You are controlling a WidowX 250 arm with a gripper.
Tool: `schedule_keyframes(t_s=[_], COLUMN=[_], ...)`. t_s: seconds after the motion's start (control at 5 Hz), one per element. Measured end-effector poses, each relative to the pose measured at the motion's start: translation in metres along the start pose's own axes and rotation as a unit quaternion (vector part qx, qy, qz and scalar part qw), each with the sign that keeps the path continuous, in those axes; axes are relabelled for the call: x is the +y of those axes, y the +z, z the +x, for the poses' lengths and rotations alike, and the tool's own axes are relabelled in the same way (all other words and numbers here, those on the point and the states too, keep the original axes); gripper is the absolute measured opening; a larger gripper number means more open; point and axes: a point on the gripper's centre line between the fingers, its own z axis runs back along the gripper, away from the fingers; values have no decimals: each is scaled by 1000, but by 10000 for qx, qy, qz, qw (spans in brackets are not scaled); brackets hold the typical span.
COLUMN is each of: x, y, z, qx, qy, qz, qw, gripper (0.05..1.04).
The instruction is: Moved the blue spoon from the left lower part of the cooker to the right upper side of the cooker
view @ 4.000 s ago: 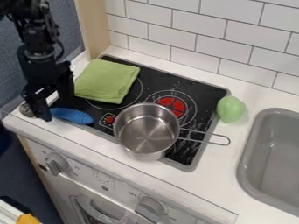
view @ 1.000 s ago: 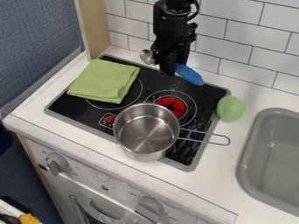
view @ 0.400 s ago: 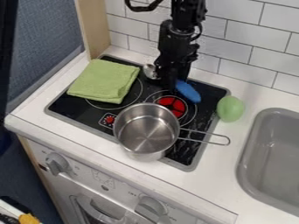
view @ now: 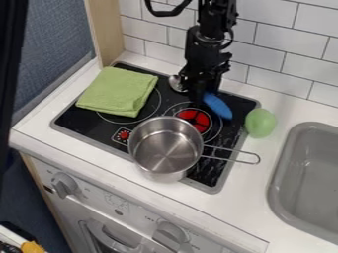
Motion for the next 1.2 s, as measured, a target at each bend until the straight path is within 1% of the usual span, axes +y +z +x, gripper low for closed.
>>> schedule_keyframes(t_s=[0.2, 0.4, 0.6, 0.8, 1.0, 1.2], x=[-3, -1, 3, 4, 5, 11], y=[-1, 3, 4, 33, 67, 74], z=[-4, -3, -4, 10, 20, 15], qx=[187, 215, 239, -276, -836, -692], qy=[-171, -357, -370, -538, -1023, -1967], qz=[54, 182, 306, 166, 50, 187], qw=[9997, 9990, 9986, 9980, 9912, 9778], gripper=[645, 930, 1006, 1001, 1001, 1001])
